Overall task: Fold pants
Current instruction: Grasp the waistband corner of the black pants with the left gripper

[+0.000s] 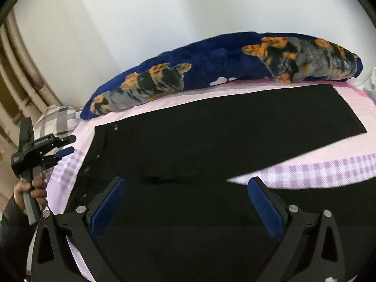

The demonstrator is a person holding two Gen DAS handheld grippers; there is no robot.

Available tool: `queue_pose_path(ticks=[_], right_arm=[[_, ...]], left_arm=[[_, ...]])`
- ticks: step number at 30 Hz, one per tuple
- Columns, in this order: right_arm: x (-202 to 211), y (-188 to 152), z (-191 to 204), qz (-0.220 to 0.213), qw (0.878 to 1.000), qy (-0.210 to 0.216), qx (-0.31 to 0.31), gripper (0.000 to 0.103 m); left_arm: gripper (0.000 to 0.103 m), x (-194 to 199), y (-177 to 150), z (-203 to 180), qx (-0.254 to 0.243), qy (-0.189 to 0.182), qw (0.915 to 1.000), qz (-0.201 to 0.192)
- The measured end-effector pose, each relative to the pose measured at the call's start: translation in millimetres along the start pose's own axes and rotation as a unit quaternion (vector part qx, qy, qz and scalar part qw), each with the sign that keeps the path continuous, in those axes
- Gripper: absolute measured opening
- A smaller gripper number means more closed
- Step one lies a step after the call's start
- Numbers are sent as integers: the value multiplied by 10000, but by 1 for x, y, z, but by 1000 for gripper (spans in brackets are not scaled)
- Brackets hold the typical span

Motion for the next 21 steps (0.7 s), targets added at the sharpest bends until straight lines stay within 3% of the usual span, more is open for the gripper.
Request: queue_pose_path(ticks=[6,10,14,21], right_arm=[[-40,12,0,264,9996,-115,69,102],[-63,20,0,375,9992,-88,41,102],[-80,28,0,412,9991,-68,51,102],[-107,42,5,460,9988,-10,146,102]], left_arm=[[44,-43,36,30,700,-668,9935,602],[44,-62,50,48,1020,-664,9897,753],[44,-73,58,57,1119,-615,9882,852],[44,-90,73,43,819,-734,9884,1047]])
Point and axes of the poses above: each gripper's, at about its wrist camera, not at the fingertips, and x roughly against the way its jaws point, z to its left, y to its top, the point moved 4 cm from there along -x, roughly the way its jaws point, and after that the axes turned 9 degrees about x, right-handed, at the moved point
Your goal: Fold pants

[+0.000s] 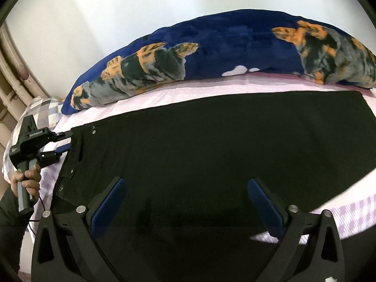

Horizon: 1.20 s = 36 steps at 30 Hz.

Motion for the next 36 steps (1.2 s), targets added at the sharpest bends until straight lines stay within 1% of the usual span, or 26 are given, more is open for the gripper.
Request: queue_pose_path(ticks=[3,4,6,9,10,11,12,13,16,19,22,23,24,26,28,29,30,31,32,33,34,35,36], right_arm=[[-8,7,0,-14,10000,9,77,102],[-11,9,0,-30,9999,29,107,102],[-16,13,-1,-25,9998,72,157,102],[-22,20,-3,-20,9992,278,290,102],[-24,23,-4,-11,9988,322,360,102],[-26,28,-6,10,9980,384,495,102],[-28,31,-7,20,9976,418,557,102],[-28,35,-10,42,9970,437,640,102],[-34,49,-18,173,9940,456,981,102],[-43,63,-25,382,9868,478,1498,102],[-56,76,-27,746,9718,761,2103,102],[-62,80,-25,940,9626,991,2339,102],[-67,85,-23,1038,9554,1123,2528,102],[-80,97,-18,1238,9382,1349,2937,102],[-89,107,-16,1348,9284,1456,3141,101],[-95,114,-14,1460,9200,1564,3284,100],[-100,120,-12,1479,9153,1613,3381,97],[-102,123,-11,1519,9101,1689,3465,96],[-108,126,-9,1715,8967,1939,3591,96],[-112,127,-9,1843,8888,2060,3656,94],[-118,127,-8,2040,8756,2211,3780,92],[-121,125,-8,2161,8681,2291,3837,89],[-127,125,-9,2356,8573,2415,3889,80]], left_arm=[[44,-8,9,-6,-116,-20,9999,86],[44,-14,13,-7,-175,-35,9997,171],[43,-17,18,-7,-220,-155,9993,257],[43,-17,20,-5,-186,-266,9990,316],[35,-16,19,-4,-145,-270,9992,265],[15,-15,18,-3,-151,-198,9996,160],[8,-14,17,-1,-183,-98,9997,87],[7,-12,15,-1,-184,-39,9998,10],[6,-4,10,-8,-152,-202,9995,-200],[6,13,1,-26,-354,-329,9977,-478],[6,34,-12,-45,-609,-511,9937,-795],[6,40,-18,-51,-693,-630,9914,-911],[6,45,-22,-54,-741,-715,9899,-973],[6,53,-29,-59,-764,-847,9877,-1066],[6,61,-35,-61,-702,-987,9864,-1115],[6,64,-37,-62,-699,-1027,9856,-1145],[6,67,-39,-62,-707,-1049,9851,-1169],[6,70,-41,-64,-728,-1080,9842,-1196],[6,73,-43,-67,-770,-1076,9836,-1224],[6,76,-44,-68,-786,-1081,9832,-1240],[6,77,-45,-70,-783,-1097,9830,-1246],[6,78,-46,-72,-776,-1105,9829,-1250],[6,78,-47,-73,-782,-1082,9831,-1254]])
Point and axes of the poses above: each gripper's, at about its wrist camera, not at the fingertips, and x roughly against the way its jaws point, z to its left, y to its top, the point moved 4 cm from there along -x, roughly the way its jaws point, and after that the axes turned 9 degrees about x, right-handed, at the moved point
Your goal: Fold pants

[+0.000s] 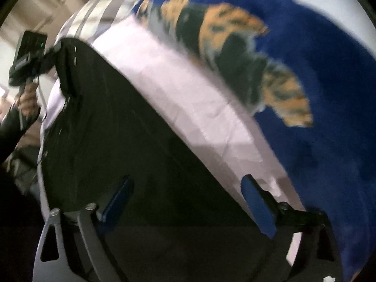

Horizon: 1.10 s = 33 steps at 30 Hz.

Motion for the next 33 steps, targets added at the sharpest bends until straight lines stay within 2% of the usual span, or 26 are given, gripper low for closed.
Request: queue_pose_path(ticks=[1,2,5,6,10,13,17,21,23,28,33], right_arm=[[-3,1,-4,103,9998,149,14,73],[-6,-2,-10,266,9993,268,14,72],[-4,-16,-24,549,9983,177,69,61],[-2,-20,-26,575,9982,155,81,54],[3,-30,-37,444,9988,-129,-137,23],[16,-37,-30,196,9980,-547,-235,12],[47,-46,-2,-241,9907,-1301,-321,8],[82,-66,48,-619,9743,-2093,-550,8],[94,-76,68,-715,9694,-2267,-617,8],[96,-118,140,-898,9615,-2417,-952,8],[70,-163,195,-965,9606,-2176,-1438,7]], left_arm=[[6,4,-2,0,-12,22,10000,2],[6,4,-2,0,-25,51,10000,-2],[6,3,-1,0,-38,177,9998,-14],[6,3,0,0,-46,212,9998,-17],[6,-1,2,2,-67,366,9993,-9],[6,-4,3,4,-141,548,9984,-38],[6,0,3,-2,-315,659,9973,-92],[6,18,-6,-14,-494,622,9968,-104],[6,30,-13,-20,-562,553,9969,-85],[6,68,-44,-36,-748,386,9964,79],[6,100,-83,-35,-663,444,9963,330]])
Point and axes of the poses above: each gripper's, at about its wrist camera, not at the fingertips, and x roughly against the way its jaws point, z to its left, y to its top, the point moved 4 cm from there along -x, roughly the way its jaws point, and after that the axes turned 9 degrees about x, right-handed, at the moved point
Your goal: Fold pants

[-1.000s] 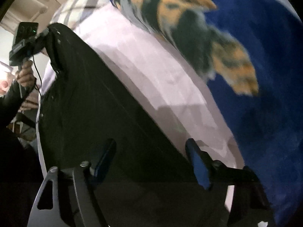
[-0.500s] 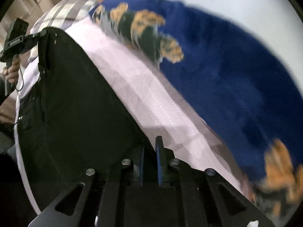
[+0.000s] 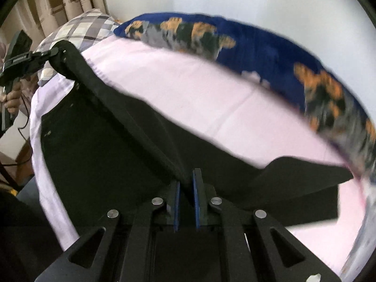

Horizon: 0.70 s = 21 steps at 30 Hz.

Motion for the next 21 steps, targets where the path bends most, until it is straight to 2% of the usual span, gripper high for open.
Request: queue_pose_path(ticks=[5,12,15,17,19,21], right_arm=[[-9,-39,22,88,9992,159,-350,7],[-23,-64,35,257,9988,53,-408,8],[-24,-70,40,242,9986,-59,-458,13],[-20,-74,43,227,9983,-232,-478,23],[-13,-77,45,157,9979,-249,-572,36],[-1,-84,47,-2,9969,-256,-741,40]], left_arm=[[7,22,-53,20,192,286,9984,438],[11,22,-113,48,102,1105,9885,1030],[13,23,-125,53,134,1345,9841,1149],[20,28,-128,53,260,1473,9814,1201],[22,36,-130,55,463,1500,9800,1224],[23,46,-133,57,652,1508,9791,1201]])
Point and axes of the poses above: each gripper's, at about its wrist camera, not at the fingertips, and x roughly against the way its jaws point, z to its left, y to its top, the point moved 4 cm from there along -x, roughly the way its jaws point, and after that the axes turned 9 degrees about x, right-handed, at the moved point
